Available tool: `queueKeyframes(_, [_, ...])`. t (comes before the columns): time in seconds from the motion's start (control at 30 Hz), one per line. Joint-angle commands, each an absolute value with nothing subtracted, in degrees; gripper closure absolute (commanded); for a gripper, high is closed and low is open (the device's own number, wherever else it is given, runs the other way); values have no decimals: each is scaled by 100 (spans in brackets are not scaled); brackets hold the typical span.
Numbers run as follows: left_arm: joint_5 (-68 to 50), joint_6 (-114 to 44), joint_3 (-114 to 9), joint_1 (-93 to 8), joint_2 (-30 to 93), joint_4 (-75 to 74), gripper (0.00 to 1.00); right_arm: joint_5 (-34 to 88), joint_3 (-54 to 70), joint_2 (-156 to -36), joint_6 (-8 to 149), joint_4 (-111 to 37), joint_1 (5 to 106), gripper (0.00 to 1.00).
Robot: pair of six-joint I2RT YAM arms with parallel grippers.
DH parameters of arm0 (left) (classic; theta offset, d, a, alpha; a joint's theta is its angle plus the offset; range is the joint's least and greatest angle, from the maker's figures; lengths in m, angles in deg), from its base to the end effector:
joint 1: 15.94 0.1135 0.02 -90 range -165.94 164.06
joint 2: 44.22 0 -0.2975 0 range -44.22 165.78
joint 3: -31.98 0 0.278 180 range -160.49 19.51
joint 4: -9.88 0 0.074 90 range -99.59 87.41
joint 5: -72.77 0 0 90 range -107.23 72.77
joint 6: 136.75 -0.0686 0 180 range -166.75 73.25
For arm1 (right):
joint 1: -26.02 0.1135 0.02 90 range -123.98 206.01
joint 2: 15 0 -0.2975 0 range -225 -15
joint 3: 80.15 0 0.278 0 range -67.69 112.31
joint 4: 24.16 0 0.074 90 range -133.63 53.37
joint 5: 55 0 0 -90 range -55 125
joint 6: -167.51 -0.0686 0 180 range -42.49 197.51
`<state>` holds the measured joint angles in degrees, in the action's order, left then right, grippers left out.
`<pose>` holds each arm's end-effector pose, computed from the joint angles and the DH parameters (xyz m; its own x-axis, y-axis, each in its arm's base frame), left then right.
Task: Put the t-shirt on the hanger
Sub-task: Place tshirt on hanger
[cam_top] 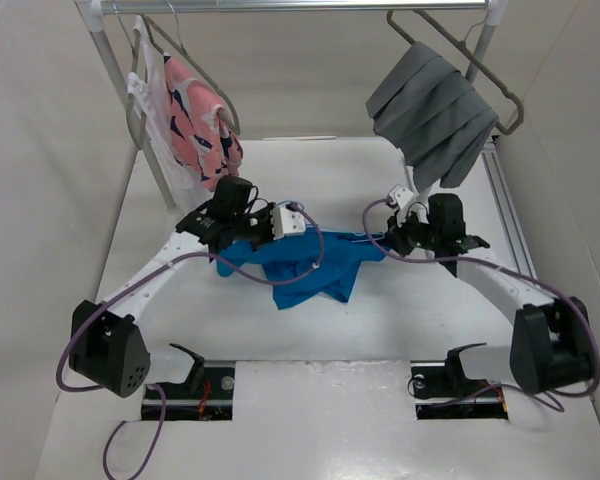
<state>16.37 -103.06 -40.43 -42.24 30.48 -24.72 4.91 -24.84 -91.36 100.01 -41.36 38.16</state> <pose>0.2738 -0.1777 0.3106 0.3387 0.6057 -0.7200 0.8726 0.0841 0.4812 0.2998 0.0997 0.2202 -0.3422 -0.4123 -0.8443 -0.7553 0.6552 -0.0138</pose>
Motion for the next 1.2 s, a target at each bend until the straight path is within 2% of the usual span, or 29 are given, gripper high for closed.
queueKeyframes(0.0, [1222,-9448,-4280,-4046,3057,-2070,100,1600,-2752,-8726,10273,-5074,3480,100])
queueKeyframes(0.07, [1046,-9280,-4280,-4046,3110,-1920,100,1663,-2884,-8296,10326,-5262,3279,100])
queueKeyframes(0.23, [168,-10263,-4071,-4387,3172,-2218,100,1602,-2867,-7399,10326,-5587,3041,100])
queueKeyframes(0.4, [-501,-10757,-3797,-4837,3224,-2219,100,1689,-2228,-6924,10684,-5780,3594,100])
queueKeyframes(0.5, [-247,-10827,-3972,-5047,3225,-2298,100,1673,-1857,-7168,10888,-5860,4111,100])
queueKeyframes(0.63, [-247,-10749,-4183,-5452,3356,-2307,100,1119,-1427,-7633,11282,-5702,4753,100])
queueKeyframes(0.73, [279,-10520,-4569,-5452,3427,-2359,100,619,-1189,-7950,11346,-5483,5070,100])
queueKeyframes(0.9, [1087,-10282,-5035,-5593,3620,-2561,100,-462,-1118,-8083,11346,-4938,5071,100])
queueKeyframes(0.97, [1291,-10230,-5238,-5593,3620,-2701,100,-569,-978,-8083,11563,-5260,4914,100])
queueKeyframes(1.03, [1405,-10177,-5238,-5593,3682,-2772,100,-429,-899,-8083,11871,-5743,4773,79])
queueKeyframes(1.1, [1406,-10177,-5238,-5593,3734,-2772,100,-516,-733,-8083,12344,-6411,4571,50])
queueKeyframes(1.13, [1406,-10107,-5238,-5593,3734,-2772,100,-517,-644,-7988,12487,-6605,4570,28])
queueKeyframes(1.17, [1458,-10106,-5186,-5593,3734,-2772,100,-517,-565,-7926,12610,-6894,4570,21])
